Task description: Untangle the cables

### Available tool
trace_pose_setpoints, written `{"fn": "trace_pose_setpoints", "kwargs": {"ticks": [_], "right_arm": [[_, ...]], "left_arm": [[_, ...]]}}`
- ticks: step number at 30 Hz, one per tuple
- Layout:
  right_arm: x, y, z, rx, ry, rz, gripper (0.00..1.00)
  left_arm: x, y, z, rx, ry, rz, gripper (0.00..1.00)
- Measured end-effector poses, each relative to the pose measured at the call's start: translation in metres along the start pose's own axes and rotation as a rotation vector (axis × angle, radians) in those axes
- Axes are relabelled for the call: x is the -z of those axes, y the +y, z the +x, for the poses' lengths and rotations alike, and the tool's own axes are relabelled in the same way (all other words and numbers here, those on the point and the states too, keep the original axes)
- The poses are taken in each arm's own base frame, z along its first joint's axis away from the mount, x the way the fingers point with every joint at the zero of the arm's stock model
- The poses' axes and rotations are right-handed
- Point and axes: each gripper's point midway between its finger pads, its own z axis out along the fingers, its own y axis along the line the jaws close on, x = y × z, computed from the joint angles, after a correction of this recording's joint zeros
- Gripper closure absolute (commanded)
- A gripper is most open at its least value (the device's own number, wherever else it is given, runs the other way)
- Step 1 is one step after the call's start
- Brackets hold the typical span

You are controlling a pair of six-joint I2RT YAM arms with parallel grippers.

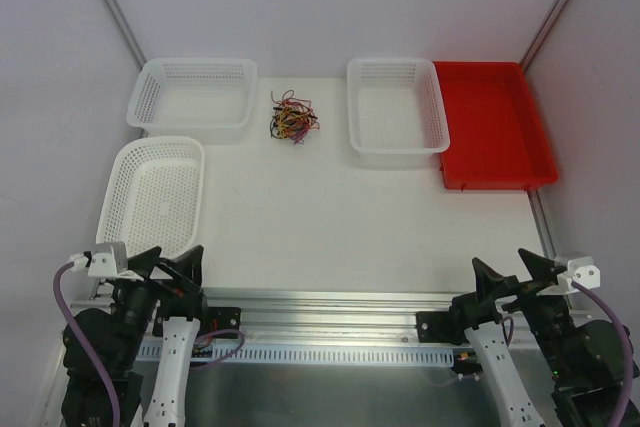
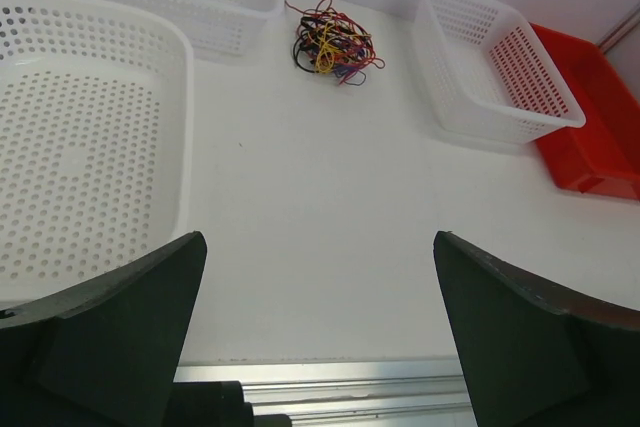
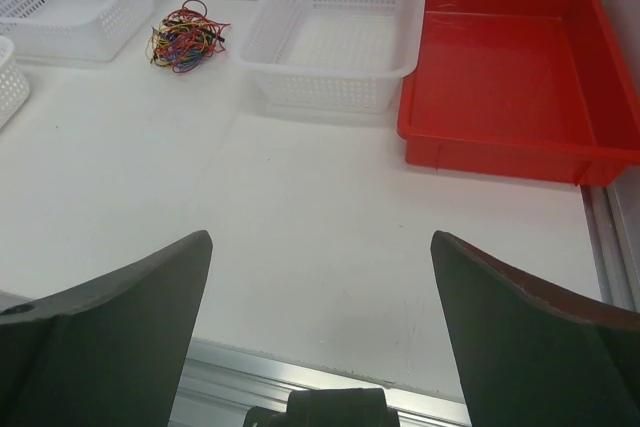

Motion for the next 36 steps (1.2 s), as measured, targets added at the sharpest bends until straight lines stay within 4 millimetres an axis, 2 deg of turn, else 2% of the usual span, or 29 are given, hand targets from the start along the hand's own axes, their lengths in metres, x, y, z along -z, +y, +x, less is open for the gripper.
{"fn": "trace_pose_setpoints", "kwargs": {"ticks": [7, 19, 22, 27, 31, 36], "right_arm": [[-0.004, 0.005, 0.004, -0.006, 0.012, -0.025, 0.03], [-0.009, 0.029, 0.011, -0.086, 0.040, -0.137, 0.03], [-0.019, 0.034, 0.023, -0.125, 0.101, -0.151, 0.03], [-0.050, 0.040, 0.055, -0.202, 0.297, -0.145, 0.03], [-0.071, 0.045, 0.081, -0.251, 0.435, -0.142, 0.03], [-0.088, 0.051, 0.094, -0.277, 0.499, -0.162, 0.03]], "left_arm": [[-0.006, 0.003, 0.009, 0.038, 0.031, -0.013, 0.01], [-0.032, 0.011, 0.041, 0.177, 0.151, -0.062, 0.01], [-0.052, 0.009, 0.048, 0.213, 0.249, -0.070, 0.01], [-0.100, 0.002, 0.065, 0.298, 0.461, -0.068, 0.01], [-0.139, -0.004, 0.071, 0.358, 0.557, -0.043, 0.01], [-0.193, -0.006, 0.083, 0.393, 0.652, -0.036, 0.01]]}}
